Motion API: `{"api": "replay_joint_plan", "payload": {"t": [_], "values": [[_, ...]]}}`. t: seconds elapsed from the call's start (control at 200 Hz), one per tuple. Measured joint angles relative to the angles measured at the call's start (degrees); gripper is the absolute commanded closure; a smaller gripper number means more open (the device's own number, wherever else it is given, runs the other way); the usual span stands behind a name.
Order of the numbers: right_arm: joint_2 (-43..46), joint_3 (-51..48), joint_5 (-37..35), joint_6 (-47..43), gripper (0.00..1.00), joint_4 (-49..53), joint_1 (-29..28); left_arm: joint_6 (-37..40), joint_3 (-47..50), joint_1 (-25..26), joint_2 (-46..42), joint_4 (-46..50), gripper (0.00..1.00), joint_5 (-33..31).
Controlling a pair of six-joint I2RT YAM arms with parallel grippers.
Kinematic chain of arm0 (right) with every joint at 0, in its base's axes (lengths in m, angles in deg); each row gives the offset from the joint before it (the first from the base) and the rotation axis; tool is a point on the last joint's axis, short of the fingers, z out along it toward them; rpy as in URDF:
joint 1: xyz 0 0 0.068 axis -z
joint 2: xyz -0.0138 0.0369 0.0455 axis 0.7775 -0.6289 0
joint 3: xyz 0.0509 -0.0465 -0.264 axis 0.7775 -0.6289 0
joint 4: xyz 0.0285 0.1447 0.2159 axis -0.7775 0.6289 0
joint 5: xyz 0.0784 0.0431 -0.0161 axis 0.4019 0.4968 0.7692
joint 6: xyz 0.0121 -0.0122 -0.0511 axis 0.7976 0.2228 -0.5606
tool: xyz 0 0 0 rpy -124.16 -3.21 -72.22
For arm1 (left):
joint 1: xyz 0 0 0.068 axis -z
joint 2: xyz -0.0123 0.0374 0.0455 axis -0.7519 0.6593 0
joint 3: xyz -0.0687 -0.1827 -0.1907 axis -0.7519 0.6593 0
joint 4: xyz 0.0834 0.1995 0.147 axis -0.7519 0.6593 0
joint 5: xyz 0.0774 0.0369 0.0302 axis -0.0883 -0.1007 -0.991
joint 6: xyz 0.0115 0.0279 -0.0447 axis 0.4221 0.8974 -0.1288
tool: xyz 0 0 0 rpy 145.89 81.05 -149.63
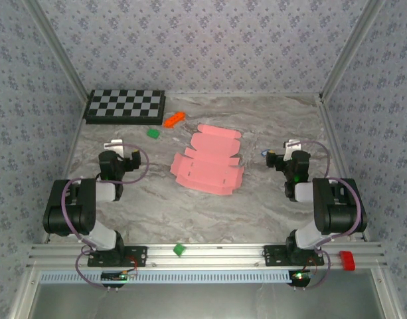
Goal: Fold the paper box
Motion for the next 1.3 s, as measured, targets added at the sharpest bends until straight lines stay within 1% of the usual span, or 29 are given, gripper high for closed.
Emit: {"api": "replay_joint_plan", "payload": {"t": [0.37, 0.485, 0.515, 0.575, 0.685, 0.785, 0.85, 0.92, 0.985, 1.04, 1.094, 1.129, 1.194, 1.244, 1.299], "values": [[0.0, 0.0, 0.0, 0.0, 0.00, 0.0, 0.0, 0.0, 0.0, 0.0, 0.0, 0.0, 0.00, -0.1], [1.0, 0.0, -0.9, 0.0, 0.00, 0.7, -0.1, -0.5, -0.2, 0.0, -0.7, 1.9, 0.00, -1.7], [2.2, 0.0, -1.5, 0.0, 0.00, 1.9, -0.1, -0.8, -0.5, 0.0, -1.6, 3.7, 0.00, -2.4], [5.6, 0.5, -2.6, 0.2, 0.00, 5.9, -0.2, -2.4, -2.1, 0.2, -4.9, 10.5, 0.00, -4.8], [12.9, 5.2, -4.1, 3.1, 0.00, 16.9, -0.5, -9.7, -9.4, 0.5, -12.0, 25.5, 0.00, -8.2], [16.5, 12.3, -3.9, 7.9, 0.00, 26.1, -1.2, -17.0, -15.8, 1.3, -16.5, 35.6, 0.01, -8.5], [17.0, 16.8, -2.6, 10.9, 0.01, 31.2, -2.2, -20.6, -18.5, 3.5, -18.4, 40.9, 0.01, -7.5], [16.2, 20.7, -0.6, 13.2, 0.03, 35.8, -4.1, -23.3, -20.4, 7.3, -18.9, 46.4, 0.08, -6.0], [14.3, 23.7, 1.6, 14.4, 0.05, 39.5, -6.6, -25.0, -21.2, 12.0, -18.9, 50.6, 0.16, -4.1], [11.9, 25.7, 3.1, 14.9, 0.09, 41.9, -9.2, -26.5, -21.3, 16.4, -18.9, 53.5, 0.24, -2.2], [9.0, 27.6, 4.2, 15.0, 0.13, 44.1, -12.2, -27.8, -21.3, 20.5, -18.8, 55.6, 0.27, -0.3], [6.8, 29.0, 4.9, 14.9, 0.20, 45.7, -14.1, -28.6, -21.3, 23.2, -18.7, 56.4, 0.31, 0.9], [2.4, 32.0, 6.1, 14.6, 0.31, 48.3, -17.3, -30.1, -21.4, 27.3, -17.9, 56.8, 0.42, 2.7], [-0.9, 34.7, 7.5, 15.1, 0.42, 50.2, -19.1, -30.6, -21.5, 29.9, -16.8, 56.7, 0.50, 3.7], [-4.7, 37.8, 9.0, 14.5, 0.52, 51.6, -20.5, -31.8, -21.9, 32.5, -14.6, 56.2, 0.60, 4.5]]}}
